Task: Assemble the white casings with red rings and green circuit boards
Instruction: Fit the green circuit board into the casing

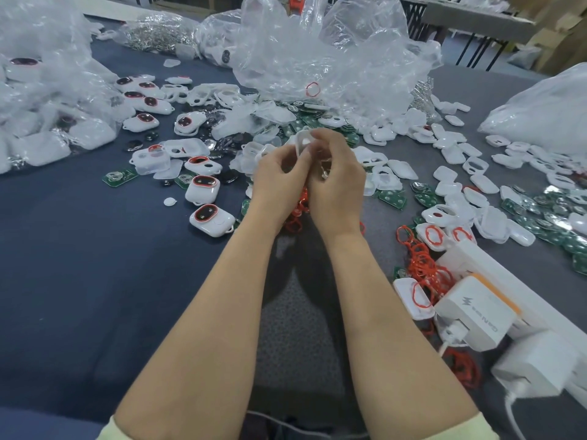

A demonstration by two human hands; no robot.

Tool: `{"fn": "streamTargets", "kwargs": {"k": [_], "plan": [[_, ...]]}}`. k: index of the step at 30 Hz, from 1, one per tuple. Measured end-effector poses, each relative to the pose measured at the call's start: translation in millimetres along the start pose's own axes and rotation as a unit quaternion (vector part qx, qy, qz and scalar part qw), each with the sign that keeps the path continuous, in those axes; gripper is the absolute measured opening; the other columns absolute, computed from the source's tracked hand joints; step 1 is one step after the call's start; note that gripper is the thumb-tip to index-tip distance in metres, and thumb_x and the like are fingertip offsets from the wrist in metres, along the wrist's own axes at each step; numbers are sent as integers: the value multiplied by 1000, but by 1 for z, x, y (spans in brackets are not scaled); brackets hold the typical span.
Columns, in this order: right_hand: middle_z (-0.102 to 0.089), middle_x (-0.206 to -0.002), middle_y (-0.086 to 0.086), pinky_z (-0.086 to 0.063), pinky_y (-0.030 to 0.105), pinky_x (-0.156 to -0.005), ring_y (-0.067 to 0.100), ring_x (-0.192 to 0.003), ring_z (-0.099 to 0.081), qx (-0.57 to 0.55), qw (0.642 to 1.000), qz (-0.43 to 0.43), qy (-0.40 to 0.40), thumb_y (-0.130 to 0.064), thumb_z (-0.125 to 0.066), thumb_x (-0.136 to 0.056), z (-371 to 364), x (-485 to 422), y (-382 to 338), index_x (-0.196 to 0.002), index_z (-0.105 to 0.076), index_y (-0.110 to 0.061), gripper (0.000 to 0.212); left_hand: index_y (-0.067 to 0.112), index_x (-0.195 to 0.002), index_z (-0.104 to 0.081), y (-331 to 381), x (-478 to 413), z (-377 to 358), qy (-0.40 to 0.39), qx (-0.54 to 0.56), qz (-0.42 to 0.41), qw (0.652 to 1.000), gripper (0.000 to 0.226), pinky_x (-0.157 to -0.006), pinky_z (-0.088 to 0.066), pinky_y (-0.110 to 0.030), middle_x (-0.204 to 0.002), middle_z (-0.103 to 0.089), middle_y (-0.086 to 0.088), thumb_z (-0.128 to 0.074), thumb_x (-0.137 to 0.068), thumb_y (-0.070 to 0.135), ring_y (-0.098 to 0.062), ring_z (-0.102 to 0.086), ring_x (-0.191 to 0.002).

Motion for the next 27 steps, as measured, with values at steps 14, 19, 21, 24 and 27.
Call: {"fn": "streamTargets", "kwargs": {"k": [14, 19, 21, 24, 27], "plan": [[-62, -97, 6, -48, 34, -85, 23, -90, -61, -24, 993, -105, -38, -14, -67, -86, -2, -2, 15, -111, -59, -9, 26, 16, -85, -59, -9, -1, 9, 75, 30, 72, 994, 12, -93, -52, -50, -95, -69, -19, -56, -95, 11, -35, -67, -94], [-55, -104, 11, -35, 6, -78, 9, -89, -49, 57, 997, -13, -59, -9, -65, -86, -6, 0, 10, -100, -67, -5, 15, 20, -73, -53, -10, -1, 12, 103, 20, 89, 991, 23, -91, -52, -49, -91, -68, -23, -57, -94, 11, -37, -67, -91], [-54, -106, 11, -37, 11, -84, 11, -92, -51, 54, 996, -21, -74, -9, -64, -86, -8, 0, 11, -101, -68, -5, 16, 21, -75, -53, -11, -1, 13, 115, 20, 88, 989, 21, -90, -52, -51, -93, -69, -24, -57, -94, 13, -37, -68, -92], [-56, -108, 12, -41, 20, -87, 19, -97, -55, 48, 994, -38, -88, -7, -62, -86, -10, 1, 12, -107, -66, -6, 21, 22, -78, -56, -9, -1, 12, 125, 19, 77, 989, 16, -88, -53, -51, -88, -70, -17, -59, -93, 19, -33, -68, -88], [-59, -107, 13, -40, 23, -86, 22, -97, -56, 55, 994, -49, -87, -7, -62, -86, -11, 1, 14, -107, -65, -5, 21, 19, -81, -56, -8, 0, 11, 117, 31, 79, 990, 16, -89, -53, -52, -89, -69, -17, -57, -96, 26, -35, -67, -93]]}}
Point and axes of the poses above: each hand's wrist, its own x-axis away from the middle knuckle, its own z-axis out of the back of the hand, y = z × x, the point moved 4 cm from there along -x, towards the middle knuckle
